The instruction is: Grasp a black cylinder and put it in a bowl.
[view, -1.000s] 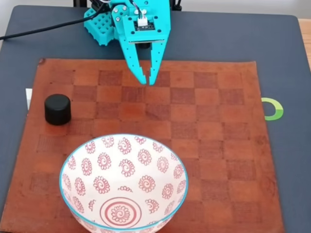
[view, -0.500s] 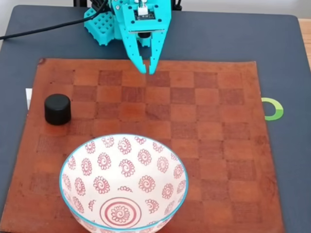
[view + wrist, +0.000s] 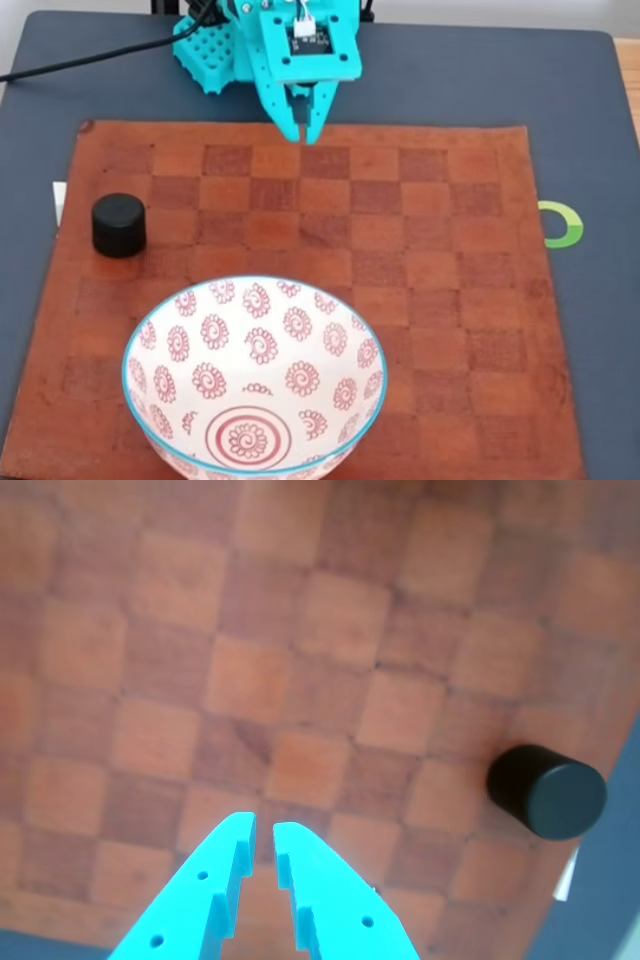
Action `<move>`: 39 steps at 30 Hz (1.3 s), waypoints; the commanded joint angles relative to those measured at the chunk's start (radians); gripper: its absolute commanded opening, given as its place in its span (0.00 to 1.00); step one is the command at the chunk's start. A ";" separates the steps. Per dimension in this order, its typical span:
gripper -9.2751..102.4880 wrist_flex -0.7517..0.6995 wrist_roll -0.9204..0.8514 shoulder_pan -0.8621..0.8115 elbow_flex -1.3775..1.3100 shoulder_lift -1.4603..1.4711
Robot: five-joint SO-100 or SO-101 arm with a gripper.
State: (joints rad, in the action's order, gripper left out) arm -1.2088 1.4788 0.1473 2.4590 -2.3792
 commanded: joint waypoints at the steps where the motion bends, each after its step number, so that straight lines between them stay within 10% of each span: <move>1: 0.08 -0.046 -0.044 -0.071 -0.110 0.095; 18: 0.09 -0.141 -0.365 -0.342 -0.408 0.499; 39: 0.39 -0.133 -0.426 -0.408 -0.482 0.704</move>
State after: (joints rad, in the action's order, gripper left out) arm -1.3392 1.0692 -0.2470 2.0172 -1.6720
